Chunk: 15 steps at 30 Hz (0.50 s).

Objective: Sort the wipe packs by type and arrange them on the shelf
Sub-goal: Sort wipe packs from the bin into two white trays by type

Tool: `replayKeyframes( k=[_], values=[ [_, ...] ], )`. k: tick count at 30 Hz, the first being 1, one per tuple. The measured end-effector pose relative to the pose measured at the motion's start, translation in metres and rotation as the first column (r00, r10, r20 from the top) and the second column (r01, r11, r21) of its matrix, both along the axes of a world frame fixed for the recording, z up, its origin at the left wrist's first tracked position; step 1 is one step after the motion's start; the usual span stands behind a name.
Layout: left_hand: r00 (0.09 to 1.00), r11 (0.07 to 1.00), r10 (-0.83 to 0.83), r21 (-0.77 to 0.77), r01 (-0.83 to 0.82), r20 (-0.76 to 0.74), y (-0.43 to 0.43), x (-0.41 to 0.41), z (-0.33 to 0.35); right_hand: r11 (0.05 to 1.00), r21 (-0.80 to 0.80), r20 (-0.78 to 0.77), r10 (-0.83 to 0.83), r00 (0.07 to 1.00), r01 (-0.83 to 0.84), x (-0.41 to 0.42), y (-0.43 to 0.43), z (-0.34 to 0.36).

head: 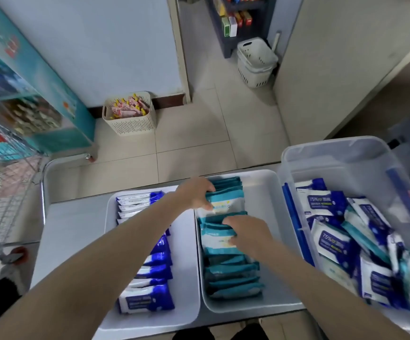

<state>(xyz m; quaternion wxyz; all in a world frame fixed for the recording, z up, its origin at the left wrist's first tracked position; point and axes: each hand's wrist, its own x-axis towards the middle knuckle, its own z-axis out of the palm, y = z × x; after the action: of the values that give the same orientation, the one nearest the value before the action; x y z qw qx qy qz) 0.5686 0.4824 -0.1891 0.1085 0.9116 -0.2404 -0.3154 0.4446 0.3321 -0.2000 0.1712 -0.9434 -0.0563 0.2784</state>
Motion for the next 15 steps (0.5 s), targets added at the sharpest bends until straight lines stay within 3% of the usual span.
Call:
replayKeyframes(
  k=[4, 10, 15],
  values=[
    [0.993, 0.996, -0.083, 0.042, 0.080, 0.085, -0.001, 0.004, -0.001, 0.988, 0.017, 0.078, -0.155, 0.985, 0.154, 0.010, 0.013, -0.008],
    [0.975, 0.998, -0.067, 0.002, 0.068, 0.213, 0.003, -0.011, -0.016, 0.948, 0.159, 0.141, -0.299, 0.944, 0.277, 0.006, 0.021, -0.026],
    [0.936, 0.984, -0.154, 0.136, 0.116, 0.316, 0.000, -0.022, -0.022, 0.964, 0.059, 0.244, -0.266, 0.933, 0.260, -0.006, 0.029, -0.031]
  ],
)
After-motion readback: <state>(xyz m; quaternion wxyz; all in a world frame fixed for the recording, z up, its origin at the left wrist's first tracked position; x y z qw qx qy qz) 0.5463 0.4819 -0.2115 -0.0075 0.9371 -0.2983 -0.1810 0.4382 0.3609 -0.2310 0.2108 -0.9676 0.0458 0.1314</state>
